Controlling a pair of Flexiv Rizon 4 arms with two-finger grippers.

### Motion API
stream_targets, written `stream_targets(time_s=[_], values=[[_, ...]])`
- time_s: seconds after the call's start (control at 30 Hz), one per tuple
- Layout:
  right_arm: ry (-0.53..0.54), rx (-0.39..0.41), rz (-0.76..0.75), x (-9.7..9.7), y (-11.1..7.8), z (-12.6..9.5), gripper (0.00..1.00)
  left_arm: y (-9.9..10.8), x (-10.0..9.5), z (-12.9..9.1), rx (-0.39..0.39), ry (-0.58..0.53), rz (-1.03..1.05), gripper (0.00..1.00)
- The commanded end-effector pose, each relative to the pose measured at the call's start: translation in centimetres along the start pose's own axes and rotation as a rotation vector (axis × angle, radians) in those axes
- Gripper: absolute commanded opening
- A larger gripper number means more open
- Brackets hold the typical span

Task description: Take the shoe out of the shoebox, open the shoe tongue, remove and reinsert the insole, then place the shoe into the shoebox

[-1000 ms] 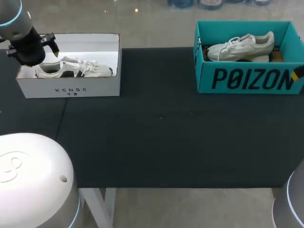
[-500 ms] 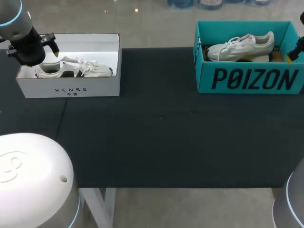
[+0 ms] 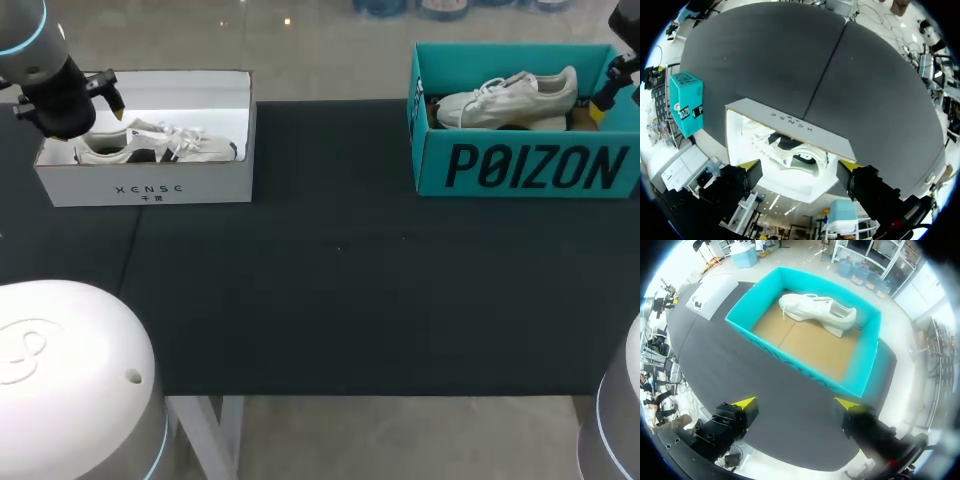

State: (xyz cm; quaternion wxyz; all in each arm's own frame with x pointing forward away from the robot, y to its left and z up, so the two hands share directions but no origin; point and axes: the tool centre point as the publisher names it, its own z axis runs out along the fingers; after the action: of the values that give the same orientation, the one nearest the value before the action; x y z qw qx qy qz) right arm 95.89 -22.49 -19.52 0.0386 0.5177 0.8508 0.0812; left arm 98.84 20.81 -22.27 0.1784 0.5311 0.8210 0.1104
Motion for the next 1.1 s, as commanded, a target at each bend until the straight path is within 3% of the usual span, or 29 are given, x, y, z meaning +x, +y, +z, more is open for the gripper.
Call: stream_targets(time_s=[0.03, 0.07, 0.2, 0.33, 0.43, 0.5, 0.7, 0.9, 1.1], values=[[0.0, 0.025, 0.001, -0.1, 0.3, 0.0, 1.0, 0.0, 0.0, 0.0, 0.0, 0.0, 0.001, 1.0], [0.0, 0.025, 0.001, -0.1, 0.3, 0.0, 1.0, 0.0, 0.0, 0.0, 0.0, 0.0, 0.001, 1.0], [-0.017, 0.013, -0.042, 0.2, 4.8, 1.4, 1.0, 0.0, 0.0, 0.0, 0.0, 0.0, 0.001, 1.0], [-0.019, 0.019, -0.008, -0.8, 8.5, 3.4, 1.0, 0.0, 0.0, 0.0, 0.0, 0.0, 0.001, 1.0], [-0.021, 0.059, 0.038, -2.0, 10.8, 5.2, 1.0, 0.0, 0.0, 0.0, 0.0, 0.0, 0.001, 1.0], [-0.076, 0.102, 0.074, -3.2, 12.2, 6.6, 1.0, 0.0, 0.0, 0.0, 0.0, 0.0, 0.001, 1.0], [-0.058, 0.163, 0.179, -7.3, 14.8, 9.9, 1.0, 0.0, 0.0, 0.0, 0.0, 0.0, 0.001, 1.0], [-0.074, 0.179, 0.208, -9.5, 17.2, 11.6, 1.0, 0.0, 0.0, 0.0, 0.0, 0.0, 0.001, 1.0], [-0.098, 0.16, 0.222, -11.0, 19.0, 11.9, 1.0, 0.0, 0.0, 0.0, 0.0, 0.0, 0.001, 1.0]])
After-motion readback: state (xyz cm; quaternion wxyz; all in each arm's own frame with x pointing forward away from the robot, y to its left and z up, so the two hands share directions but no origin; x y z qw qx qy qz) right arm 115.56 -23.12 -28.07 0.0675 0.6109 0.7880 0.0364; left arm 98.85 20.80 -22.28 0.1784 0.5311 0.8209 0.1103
